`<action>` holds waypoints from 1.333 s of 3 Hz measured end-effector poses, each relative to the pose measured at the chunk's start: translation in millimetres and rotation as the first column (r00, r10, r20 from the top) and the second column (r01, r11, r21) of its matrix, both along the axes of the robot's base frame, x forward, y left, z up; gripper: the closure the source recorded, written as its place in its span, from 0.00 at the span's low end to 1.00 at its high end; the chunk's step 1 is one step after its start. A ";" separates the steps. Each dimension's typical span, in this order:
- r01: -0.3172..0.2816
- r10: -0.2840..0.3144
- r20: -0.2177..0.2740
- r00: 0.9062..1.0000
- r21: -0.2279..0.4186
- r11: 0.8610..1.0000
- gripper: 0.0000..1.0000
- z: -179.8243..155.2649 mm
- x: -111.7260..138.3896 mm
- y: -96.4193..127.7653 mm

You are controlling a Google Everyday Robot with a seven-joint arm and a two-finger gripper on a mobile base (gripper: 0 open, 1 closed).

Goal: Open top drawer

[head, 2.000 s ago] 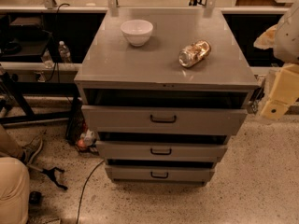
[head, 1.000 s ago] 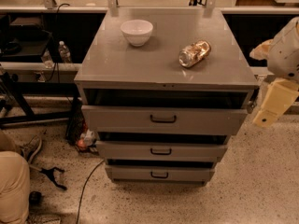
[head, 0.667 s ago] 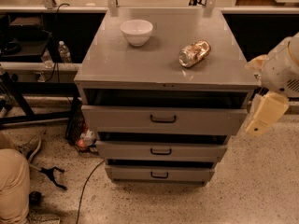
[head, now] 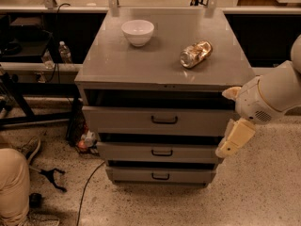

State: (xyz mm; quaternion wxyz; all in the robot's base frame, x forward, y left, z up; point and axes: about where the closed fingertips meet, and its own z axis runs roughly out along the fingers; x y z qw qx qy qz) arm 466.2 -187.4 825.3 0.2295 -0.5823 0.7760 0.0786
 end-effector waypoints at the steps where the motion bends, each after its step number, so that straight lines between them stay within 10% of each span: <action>1: 0.000 0.000 0.000 1.000 0.000 1.000 0.00 0.0 0.0 0.0; 4: -0.007 0.010 0.056 0.998 -0.053 0.999 0.00 -111.4 58.7 -34.1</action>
Offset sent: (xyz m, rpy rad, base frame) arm 0.0290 -0.0240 -0.0809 0.0023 -0.0146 0.0134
